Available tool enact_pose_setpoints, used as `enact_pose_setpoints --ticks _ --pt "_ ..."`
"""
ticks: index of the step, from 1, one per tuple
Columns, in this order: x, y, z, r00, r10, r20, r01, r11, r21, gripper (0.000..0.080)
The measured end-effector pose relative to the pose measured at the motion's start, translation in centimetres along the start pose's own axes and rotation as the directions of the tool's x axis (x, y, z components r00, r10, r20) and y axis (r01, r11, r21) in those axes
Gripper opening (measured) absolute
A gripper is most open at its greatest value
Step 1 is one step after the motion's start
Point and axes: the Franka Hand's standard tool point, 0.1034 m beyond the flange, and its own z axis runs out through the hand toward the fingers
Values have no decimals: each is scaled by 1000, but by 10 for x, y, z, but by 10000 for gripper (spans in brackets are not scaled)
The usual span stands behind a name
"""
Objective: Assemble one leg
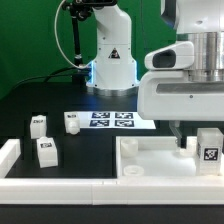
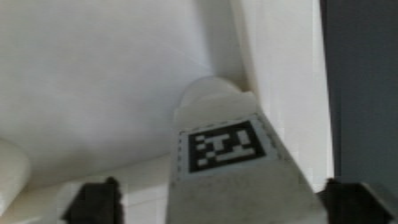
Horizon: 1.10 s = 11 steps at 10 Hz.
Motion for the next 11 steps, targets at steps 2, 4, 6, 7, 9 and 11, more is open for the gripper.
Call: enact_pose_setpoints --ticks 2,4,6,7,9,11 --pt "0 0 0 989 150 1 -150 989 2 282" --pt "-1 0 0 946 325 -1 -325 946 -3 284" --pt "-2 0 0 823 568 -10 -569 823 -12 284" --pt "-2 1 0 738 675 -5 -675 738 -9 284" --pt "-2 4 1 474 879 42 -880 474 1 285" --pt "-3 -1 1 159 985 72 -987 159 -4 285"
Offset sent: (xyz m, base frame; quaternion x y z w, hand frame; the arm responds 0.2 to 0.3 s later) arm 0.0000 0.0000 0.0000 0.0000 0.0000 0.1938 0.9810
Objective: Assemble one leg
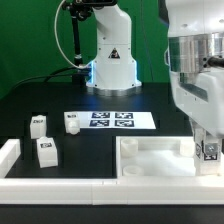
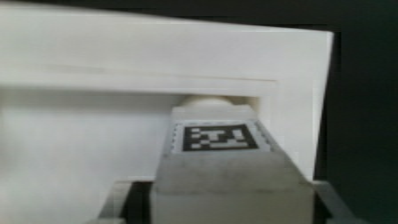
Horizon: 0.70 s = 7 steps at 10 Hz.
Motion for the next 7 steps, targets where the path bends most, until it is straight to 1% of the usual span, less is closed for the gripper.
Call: enact_pose_setpoints --ticks 1,2,3,4,5,6,7 --pt "-1 0 0 998 68 0 -68 998 0 285" --pt "-1 0 0 996 91 -1 -91 996 0 285" --pt "-1 0 0 997 78 -1 -78 997 0 378" --pt "-1 0 0 1000 -10 -9 10 1000 -1 378" --pt "-4 2 1 976 -218 -19 218 976 -8 552" --pt "-5 3 2 910 -414 -10 414 910 -11 552" --pt "-4 2 2 863 -505 -5 505 863 -14 629"
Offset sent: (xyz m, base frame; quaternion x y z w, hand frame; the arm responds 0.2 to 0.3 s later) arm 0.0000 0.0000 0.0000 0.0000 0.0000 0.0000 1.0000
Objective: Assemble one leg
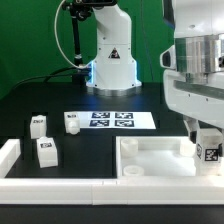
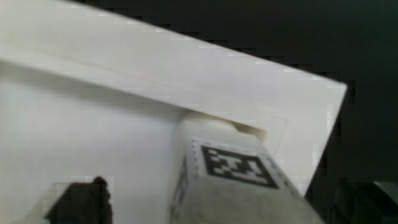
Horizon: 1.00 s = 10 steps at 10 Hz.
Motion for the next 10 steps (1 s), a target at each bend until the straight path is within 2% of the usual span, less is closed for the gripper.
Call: enact_pose_setpoints --ticks 3,4,5,6,7,9,10 --pt "1 0 0 988 -156 -2 156 988 -1 649" --pt "1 1 0 957 -289 -7 289 957 -8 649" --pt "0 1 1 879 -477 -8 477 879 -18 649" --pt "1 1 1 806 -592 -3 592 806 -16 649" --pt "-1 2 2 697 -717 11 717 697 -20 649" --pt "0 2 1 718 -696 8 696 718 -21 649" --pt "0 2 1 727 -687 8 687 726 -21 522"
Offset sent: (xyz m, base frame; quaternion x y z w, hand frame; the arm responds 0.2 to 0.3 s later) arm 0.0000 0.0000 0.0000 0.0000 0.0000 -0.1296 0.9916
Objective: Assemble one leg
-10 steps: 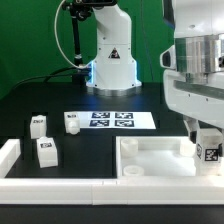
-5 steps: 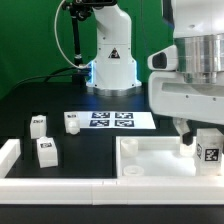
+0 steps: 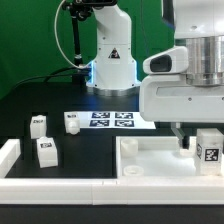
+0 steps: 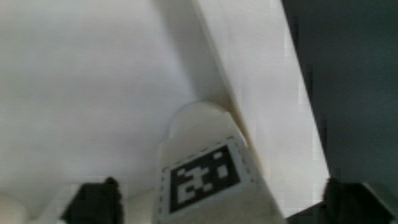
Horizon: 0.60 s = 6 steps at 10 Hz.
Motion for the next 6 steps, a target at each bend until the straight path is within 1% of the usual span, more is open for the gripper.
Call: enact_pose_setpoints --ticks 1,2,5,6 --pt "0 0 0 999 38 0 -38 999 0 371" --pt "0 0 0 990 144 1 -144 990 1 284" --pt "0 -1 0 935 355 0 -355 935 3 284" --pt "0 -2 -1 868 497 12 -497 868 -9 284"
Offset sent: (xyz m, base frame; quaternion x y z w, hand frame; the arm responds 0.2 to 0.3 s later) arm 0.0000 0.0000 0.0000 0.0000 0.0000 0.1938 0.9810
